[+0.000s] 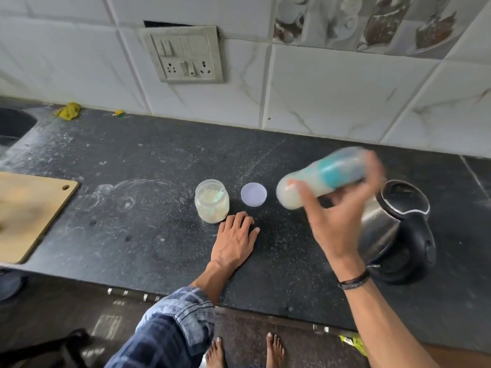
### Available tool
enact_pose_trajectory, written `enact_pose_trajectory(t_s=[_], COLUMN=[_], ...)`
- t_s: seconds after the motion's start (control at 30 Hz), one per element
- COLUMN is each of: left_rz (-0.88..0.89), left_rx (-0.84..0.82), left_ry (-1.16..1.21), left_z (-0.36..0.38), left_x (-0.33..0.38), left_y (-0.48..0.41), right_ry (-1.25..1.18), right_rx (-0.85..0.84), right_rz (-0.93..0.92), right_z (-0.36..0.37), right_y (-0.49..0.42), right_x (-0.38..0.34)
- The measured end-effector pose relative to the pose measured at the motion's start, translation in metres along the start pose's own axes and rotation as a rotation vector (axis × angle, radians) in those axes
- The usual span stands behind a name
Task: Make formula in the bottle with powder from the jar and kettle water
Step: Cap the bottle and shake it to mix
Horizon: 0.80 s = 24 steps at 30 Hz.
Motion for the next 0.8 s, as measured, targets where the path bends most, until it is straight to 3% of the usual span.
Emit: enact_pose_trajectory(t_s=[0.07, 0.17, 0.23, 0.37, 0.47, 0.67, 0.8], left_rz=[0.007, 0.004, 0.003, 0.007, 0.001, -0.006, 0.0], left_rx=[0.002, 0.013, 0.013, 0.014, 0.015, 0.005, 0.001], left_ry=[0.005, 0.001, 0.005, 0.0, -0.003, -0.002, -0.01], left_z=[0.0, 0.0, 0.001, 0.005, 0.004, 0.003, 0.002], left_x=[0.001, 0.001, 0.0, -0.001, -0.001, -0.001, 0.0], left_y=[-0.001, -0.001, -0.001, -0.001, -0.001, -0.002, -0.001], right_ry=[0.072, -0.071, -0.032, 0.269, 0.407, 0.687, 0.681], right_rx=[-0.067, 0.074, 0.079, -0.121, -0.174, -0.445, -0.421], right_rz=[0.103, -0.13, -0.21, 0.137, 0.12, 0.049, 0.063], right_z=[0.0, -0.004, -0.004, 0.001, -0.003, 0.001, 0.0], right_y=[0.008, 0.002, -0.002, 0.015, 0.038, 0.077, 0.09], right_x=[0.003, -0.008, -0.003, 0.035, 0.069, 0.121, 0.131])
Point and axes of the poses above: each hand's wrist, its own y-axis away from the middle knuckle, its own z-axis out of the palm, x = y × z, the point moved 2 cm from there along -y, towards the middle knuckle, and after that the axes turned 5 degrees about -y, right-handed, at the moved point
